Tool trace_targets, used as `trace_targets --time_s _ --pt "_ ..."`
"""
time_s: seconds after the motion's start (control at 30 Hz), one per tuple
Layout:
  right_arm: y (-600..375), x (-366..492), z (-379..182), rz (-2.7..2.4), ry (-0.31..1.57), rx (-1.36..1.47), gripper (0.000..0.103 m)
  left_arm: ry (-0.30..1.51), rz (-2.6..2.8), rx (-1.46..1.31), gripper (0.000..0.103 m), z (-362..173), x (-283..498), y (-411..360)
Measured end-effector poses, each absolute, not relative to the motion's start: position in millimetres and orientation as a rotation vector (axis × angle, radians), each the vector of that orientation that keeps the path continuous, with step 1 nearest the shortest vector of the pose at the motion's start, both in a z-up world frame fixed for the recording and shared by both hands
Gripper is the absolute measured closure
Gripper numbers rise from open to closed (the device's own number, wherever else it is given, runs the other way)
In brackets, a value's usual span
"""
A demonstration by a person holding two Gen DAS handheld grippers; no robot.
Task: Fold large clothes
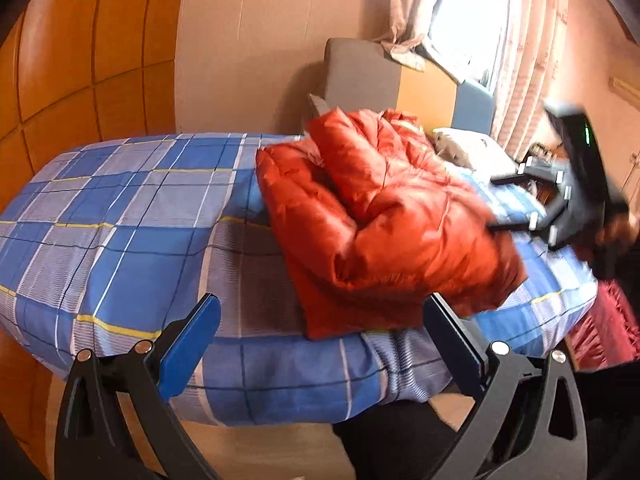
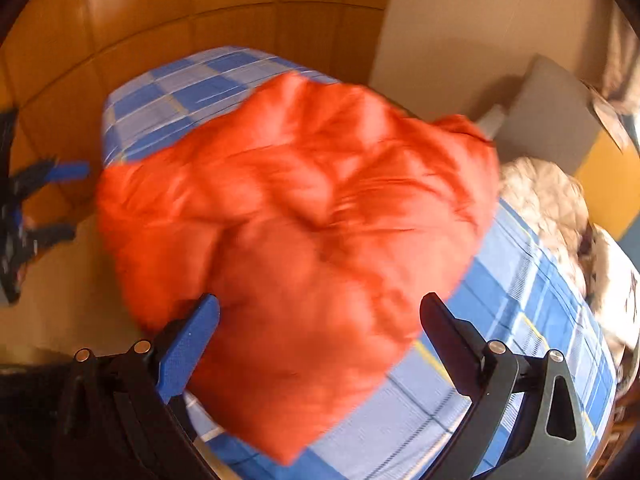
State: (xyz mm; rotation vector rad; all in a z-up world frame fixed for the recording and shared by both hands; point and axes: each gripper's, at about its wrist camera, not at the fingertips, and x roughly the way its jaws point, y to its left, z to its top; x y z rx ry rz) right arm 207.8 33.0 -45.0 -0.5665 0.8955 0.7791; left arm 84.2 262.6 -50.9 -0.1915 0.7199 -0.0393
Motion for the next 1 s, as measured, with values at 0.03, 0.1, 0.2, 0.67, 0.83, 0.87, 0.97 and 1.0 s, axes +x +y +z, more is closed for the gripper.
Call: trace_targets --time_s 0.03,0.1,0.2,0.67,0.83,0.87,0.97,1.0 --pt "36 203 -50 0.784 0.907 -0.56 0.003 0.715 -0.044 -0.196 0.002 -48 85 263" --pt "40 197 -60 0.764 0.919 -0.575 0.003 0.701 -0.063 -0.207 0.002 -41 92 264" --pt "34 192 -60 0.738 0.917 -0.511 0.003 0.701 -0.091 -0.243 0.002 -34 108 266" --pt "-70 240 -93 0.66 1.077 0.298 0.003 0.816 -0.212 -0.124 0.002 -50 196 251" --pt "-65 259 -108 0.694 1.117 0.326 0.003 0.837 -0.297 -0.061 0.002 -59 204 252" --pt "-63 264 -113 0.702 1.134 0.335 0.003 0.844 -0.305 -0.042 0.002 -61 207 252" --pt "-59 273 -123 0.726 1.159 0.342 0.003 0.879 -0.354 -0.027 0.002 -72 214 256" --pt "-58 276 -128 0.735 1.177 0.355 0.003 0.892 -0.37 -0.041 0.002 -77 218 259"
